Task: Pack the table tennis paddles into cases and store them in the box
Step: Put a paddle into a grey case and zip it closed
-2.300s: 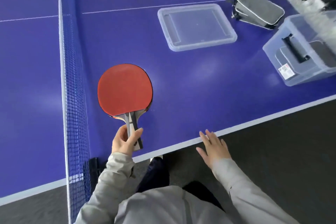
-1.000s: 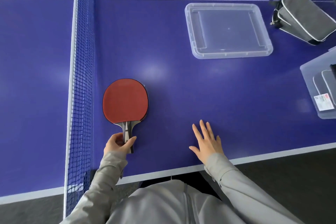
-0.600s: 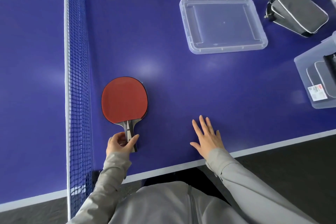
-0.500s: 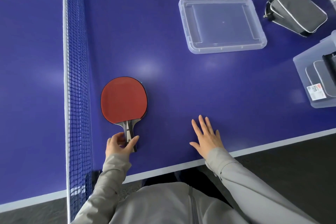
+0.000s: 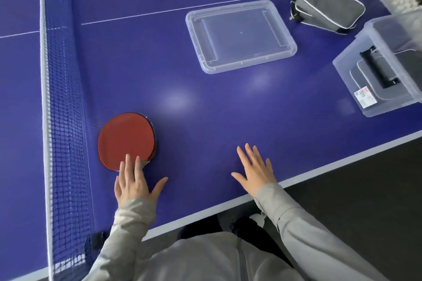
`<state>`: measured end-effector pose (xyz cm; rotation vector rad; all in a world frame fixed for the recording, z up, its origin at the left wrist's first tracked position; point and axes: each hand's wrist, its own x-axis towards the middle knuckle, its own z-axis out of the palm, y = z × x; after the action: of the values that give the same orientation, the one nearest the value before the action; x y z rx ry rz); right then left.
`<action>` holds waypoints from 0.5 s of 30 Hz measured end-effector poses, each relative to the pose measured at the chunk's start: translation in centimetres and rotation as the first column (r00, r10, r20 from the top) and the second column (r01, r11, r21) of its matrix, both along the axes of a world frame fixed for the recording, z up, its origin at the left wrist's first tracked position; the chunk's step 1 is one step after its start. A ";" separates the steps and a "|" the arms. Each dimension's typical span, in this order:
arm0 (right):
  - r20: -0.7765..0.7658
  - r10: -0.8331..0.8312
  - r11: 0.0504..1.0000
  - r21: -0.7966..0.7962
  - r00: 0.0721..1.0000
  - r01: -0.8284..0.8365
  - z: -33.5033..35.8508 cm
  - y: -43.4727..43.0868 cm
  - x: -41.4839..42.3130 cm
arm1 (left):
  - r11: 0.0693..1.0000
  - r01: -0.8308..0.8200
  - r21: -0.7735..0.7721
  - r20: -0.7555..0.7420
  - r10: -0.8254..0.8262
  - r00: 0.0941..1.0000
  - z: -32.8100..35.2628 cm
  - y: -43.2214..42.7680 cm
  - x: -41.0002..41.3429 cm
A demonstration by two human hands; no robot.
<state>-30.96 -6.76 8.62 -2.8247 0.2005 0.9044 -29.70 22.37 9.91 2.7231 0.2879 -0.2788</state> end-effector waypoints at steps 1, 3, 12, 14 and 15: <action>0.016 -0.023 1.000 0.009 1.000 0.023 0.3 -1.3 -0.4 | 0.998 0.056 0.025 0.000 -0.056 0.998 0.2 -1.4 0.2; 0.047 -0.063 0.998 0.017 0.997 0.062 0.8 -4.2 -1.4 | 0.984 0.161 0.073 -0.034 -0.159 0.987 0.5 -4.7 0.5; 0.160 -0.286 0.958 0.047 0.945 0.282 3.4 -20.0 -9.6 | 0.833 0.521 0.189 -0.178 -0.492 0.852 1.9 -24.4 -2.3; 0.207 -0.309 0.950 0.029 0.928 0.310 4.3 -23.6 -11.4 | 0.802 0.564 0.197 -0.160 -0.541 0.825 2.3 -28.8 -3.2; 0.228 -0.329 0.943 0.027 0.916 0.332 4.7 -25.2 -12.1 | 0.793 0.580 0.184 -0.148 -0.561 0.814 2.4 -30.7 -3.6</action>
<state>-43.09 -32.00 13.36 -2.7541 0.6313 0.5006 -33.28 -8.28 12.35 2.9598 -0.5406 -0.5585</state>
